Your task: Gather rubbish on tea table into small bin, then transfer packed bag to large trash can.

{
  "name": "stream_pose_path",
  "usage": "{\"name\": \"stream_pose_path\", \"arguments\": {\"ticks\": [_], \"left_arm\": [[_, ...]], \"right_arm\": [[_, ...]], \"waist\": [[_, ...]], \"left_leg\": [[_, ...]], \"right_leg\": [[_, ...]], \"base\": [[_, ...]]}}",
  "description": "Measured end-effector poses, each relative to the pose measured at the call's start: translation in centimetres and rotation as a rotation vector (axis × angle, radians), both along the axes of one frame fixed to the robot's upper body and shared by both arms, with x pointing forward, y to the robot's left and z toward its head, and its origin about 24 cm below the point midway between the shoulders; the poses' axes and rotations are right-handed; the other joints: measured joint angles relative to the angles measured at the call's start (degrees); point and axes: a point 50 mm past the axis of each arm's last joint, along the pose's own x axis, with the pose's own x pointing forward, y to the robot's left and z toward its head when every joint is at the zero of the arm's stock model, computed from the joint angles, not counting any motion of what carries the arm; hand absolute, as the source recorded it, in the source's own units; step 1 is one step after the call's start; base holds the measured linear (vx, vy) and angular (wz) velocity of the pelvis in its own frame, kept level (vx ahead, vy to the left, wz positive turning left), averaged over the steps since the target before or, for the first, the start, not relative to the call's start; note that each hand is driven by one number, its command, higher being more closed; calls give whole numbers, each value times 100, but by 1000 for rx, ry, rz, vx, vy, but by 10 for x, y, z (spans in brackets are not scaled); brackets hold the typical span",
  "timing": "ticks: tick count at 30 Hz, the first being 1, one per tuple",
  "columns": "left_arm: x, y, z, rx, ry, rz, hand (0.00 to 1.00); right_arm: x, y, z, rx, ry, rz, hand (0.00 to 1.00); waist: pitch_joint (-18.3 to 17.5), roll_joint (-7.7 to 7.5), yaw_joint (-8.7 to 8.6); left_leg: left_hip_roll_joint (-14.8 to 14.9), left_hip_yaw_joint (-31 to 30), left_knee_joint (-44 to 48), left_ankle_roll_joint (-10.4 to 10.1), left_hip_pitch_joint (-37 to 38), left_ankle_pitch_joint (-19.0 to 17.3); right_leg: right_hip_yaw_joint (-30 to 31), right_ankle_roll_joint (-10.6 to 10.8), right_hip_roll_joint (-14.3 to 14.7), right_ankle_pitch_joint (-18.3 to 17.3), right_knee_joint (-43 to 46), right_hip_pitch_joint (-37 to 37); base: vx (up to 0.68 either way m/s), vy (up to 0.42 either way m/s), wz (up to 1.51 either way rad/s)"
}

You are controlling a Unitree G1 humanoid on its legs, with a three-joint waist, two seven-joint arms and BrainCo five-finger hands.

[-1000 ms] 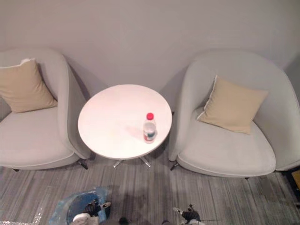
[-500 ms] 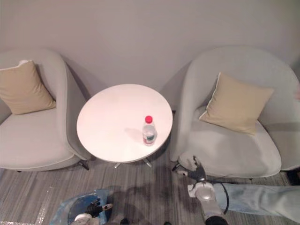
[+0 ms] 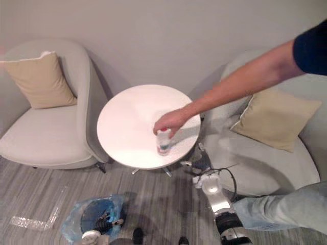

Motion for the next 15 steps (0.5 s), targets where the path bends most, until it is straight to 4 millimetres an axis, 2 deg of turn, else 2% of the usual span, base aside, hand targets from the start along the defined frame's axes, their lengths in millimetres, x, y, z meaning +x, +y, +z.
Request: {"name": "stream_pose_path", "arguments": {"ticks": [6,15], "left_arm": [[4,0,2,0,-19,-1,0],[6,0,3,2,-29,-3,0]], "right_arm": [[5,5,5,-2,-20,11,0],[5,5,5,-7,-20,14,0]], "waist": [[140,11,4],[186,8,5]], "left_leg": [[-53,-172,-422,28,-9,376],[-69,-219,-502,20,2,455]], "right_leg": [[-63,10,-31,-6,62,-162],[-60,50,-36,-17,69,-175]], "base": [[-113,-3,13],[-32,7,2]]}}
